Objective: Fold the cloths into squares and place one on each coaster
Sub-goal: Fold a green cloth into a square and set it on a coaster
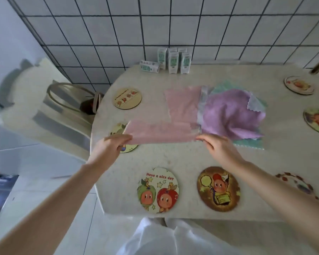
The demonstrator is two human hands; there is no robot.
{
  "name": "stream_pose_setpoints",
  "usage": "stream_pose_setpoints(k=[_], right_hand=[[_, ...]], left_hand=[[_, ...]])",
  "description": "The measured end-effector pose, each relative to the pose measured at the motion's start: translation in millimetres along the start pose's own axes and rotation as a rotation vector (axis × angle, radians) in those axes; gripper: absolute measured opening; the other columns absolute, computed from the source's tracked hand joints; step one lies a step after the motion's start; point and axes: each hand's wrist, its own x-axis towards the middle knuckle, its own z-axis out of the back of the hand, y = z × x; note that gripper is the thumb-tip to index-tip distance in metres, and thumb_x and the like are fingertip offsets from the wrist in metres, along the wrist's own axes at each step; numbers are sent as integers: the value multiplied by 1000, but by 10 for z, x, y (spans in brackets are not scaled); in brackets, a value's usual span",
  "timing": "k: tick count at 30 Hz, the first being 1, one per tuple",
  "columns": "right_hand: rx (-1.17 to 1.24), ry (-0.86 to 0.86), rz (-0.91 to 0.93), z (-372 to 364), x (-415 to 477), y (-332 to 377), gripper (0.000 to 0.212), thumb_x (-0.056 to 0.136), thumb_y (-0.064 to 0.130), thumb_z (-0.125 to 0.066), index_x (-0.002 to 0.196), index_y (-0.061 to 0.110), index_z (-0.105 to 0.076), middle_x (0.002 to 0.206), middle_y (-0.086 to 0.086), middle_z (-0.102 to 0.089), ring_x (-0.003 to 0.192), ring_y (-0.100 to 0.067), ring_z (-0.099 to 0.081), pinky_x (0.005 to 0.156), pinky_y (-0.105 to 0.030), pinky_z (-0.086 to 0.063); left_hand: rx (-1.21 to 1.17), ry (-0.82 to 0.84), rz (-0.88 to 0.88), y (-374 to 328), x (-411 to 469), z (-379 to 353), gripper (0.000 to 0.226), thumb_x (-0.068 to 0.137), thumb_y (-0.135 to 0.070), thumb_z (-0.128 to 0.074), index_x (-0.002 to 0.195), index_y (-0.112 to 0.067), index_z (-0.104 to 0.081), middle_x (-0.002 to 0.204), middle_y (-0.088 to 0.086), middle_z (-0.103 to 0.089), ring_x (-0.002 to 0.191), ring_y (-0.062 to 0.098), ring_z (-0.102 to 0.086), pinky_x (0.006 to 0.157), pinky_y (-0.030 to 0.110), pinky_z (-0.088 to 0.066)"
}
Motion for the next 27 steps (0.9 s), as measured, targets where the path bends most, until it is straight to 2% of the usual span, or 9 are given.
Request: stream_pose_setpoints(k=[2, 4, 9, 12, 16, 19, 22, 25, 27], right_hand=[[40, 84, -33, -191, -337, -7, 31, 83, -4, -63, 110, 10, -67, 109, -1, -70, 97, -11, -67, 95, -16, -43], [28, 139, -49, -365, -646, -28, 29, 84, -1, -64, 108, 14, -68, 107, 2, -71, 94, -11, -68, 89, -19, -48], [12, 290, -70, -629, -1259, -20, 30, 75, -1, -74, 101, 14, -71, 95, 2, -74, 83, -10, -70, 80, -9, -44], [14, 337, -100, -681, -1490, -2, 32, 74, -2, -76, 101, 14, -71, 96, 2, -74, 85, -9, -70, 81, -8, -43], [49, 383, -120, -715, -1582, -30, 27, 78, 0, -73, 101, 14, -71, 95, 3, -74, 83, -8, -70, 78, -10, -48], [99, 375, -226, -688, -1450, -61, 20, 83, 10, -70, 101, 19, -70, 91, 8, -73, 76, -2, -66, 77, -10, -48], [168, 263, -351, -656, -1155, -126, 13, 82, 17, -72, 95, 19, -70, 82, 12, -69, 72, 1, -62, 69, -16, -49], [221, 151, -458, -664, -808, -204, 7, 79, 16, -74, 85, 15, -70, 78, 10, -69, 71, 0, -63, 70, -13, -47], [248, 117, -504, -701, -587, -272, 7, 80, 15, -74, 85, 14, -70, 79, 8, -70, 74, -3, -64, 71, -12, -48]], left_hand=[[8, 47, -7, 53, -366, -247, 39, 80, 7, -66, 110, -17, -72, 111, 0, -71, 95, 19, -69, 89, 30, -53], [-9, 93, -5, 61, -694, -460, 38, 75, 8, -71, 105, -15, -74, 105, 4, -73, 89, 22, -71, 82, 34, -57], [-10, 157, 45, 24, -1364, -799, 40, 67, 9, -77, 99, -15, -75, 99, 2, -74, 83, 22, -72, 66, 36, -60], [-36, 188, 85, -6, -1626, -905, 41, 68, 10, -76, 99, -17, -76, 98, -1, -75, 84, 18, -72, 69, 33, -59], [-137, 248, 250, -4, -1764, -962, 34, 78, 5, -68, 99, -21, -76, 97, -4, -74, 87, 15, -69, 79, 28, -55], [-232, 196, 438, 42, -1619, -922, 27, 76, 2, -73, 87, -23, -77, 84, -6, -73, 80, 16, -68, 76, 25, -49], [-431, 135, 667, 159, -1358, -852, 40, 72, -3, -78, 67, -42, -72, 64, -15, -69, 69, 7, -65, 71, 28, -49], [-534, 91, 806, 219, -1010, -798, 19, 70, -9, -81, 69, -26, -72, 53, -12, -64, 50, -4, -54, 59, 23, -43], [-575, 76, 876, 251, -777, -785, 9, 76, -8, -76, 83, -13, -73, 67, -5, -67, 62, 5, -60, 63, 23, -47]])
